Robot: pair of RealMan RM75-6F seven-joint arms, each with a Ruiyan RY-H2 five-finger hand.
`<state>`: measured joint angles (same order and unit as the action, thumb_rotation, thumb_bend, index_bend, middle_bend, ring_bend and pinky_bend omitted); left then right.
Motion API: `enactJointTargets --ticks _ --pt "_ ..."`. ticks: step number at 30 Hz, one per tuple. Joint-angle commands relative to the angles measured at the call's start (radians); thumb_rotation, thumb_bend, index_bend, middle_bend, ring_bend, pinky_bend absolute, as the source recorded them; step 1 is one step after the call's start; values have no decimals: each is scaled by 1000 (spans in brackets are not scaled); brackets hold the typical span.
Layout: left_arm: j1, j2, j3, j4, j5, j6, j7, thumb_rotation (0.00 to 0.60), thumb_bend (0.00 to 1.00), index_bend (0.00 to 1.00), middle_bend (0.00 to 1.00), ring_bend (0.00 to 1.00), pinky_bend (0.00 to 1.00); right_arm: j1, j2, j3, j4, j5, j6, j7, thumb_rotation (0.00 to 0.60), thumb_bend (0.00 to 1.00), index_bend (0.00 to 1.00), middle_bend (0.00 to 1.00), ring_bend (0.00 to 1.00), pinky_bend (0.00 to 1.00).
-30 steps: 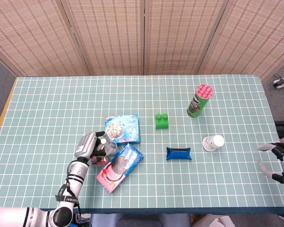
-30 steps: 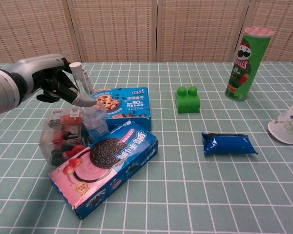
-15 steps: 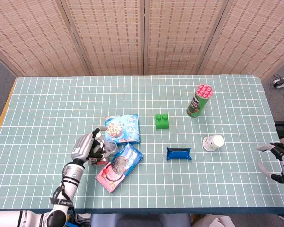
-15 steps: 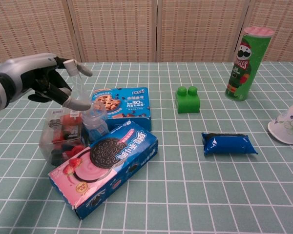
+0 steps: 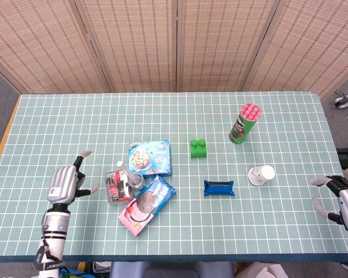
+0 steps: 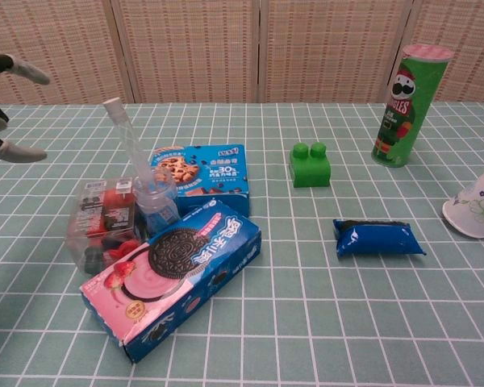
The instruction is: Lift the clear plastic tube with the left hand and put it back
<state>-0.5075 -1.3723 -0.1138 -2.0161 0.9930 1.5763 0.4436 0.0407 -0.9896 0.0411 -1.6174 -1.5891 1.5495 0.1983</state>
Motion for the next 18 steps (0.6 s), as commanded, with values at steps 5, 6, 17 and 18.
enactJointTargets --ticks 5,6,17,18 --pt "114 135 114 92 173 48 -29 600 98 226 1000 1000 1000 13 -27 2 -6 23 -35 -73 600 266 397 437 332 512" --pt "125 154 130 103 195 44 -43 600 98 226 1000 1000 1000 14 -30 2 -6 26 -39 -84 600 266 397 437 332 512" --pt "228 253 233 220 377 6 -166 600 97 231 1000 1000 1000 35 -58 1 -12 60 -97 -153 600 265 396 438 332 511" --pt "231 259 238 220 386 -1 -162 600 97 231 1000 1000 1000 35 -58 1 -11 63 -99 -154 600 265 397 438 332 511"
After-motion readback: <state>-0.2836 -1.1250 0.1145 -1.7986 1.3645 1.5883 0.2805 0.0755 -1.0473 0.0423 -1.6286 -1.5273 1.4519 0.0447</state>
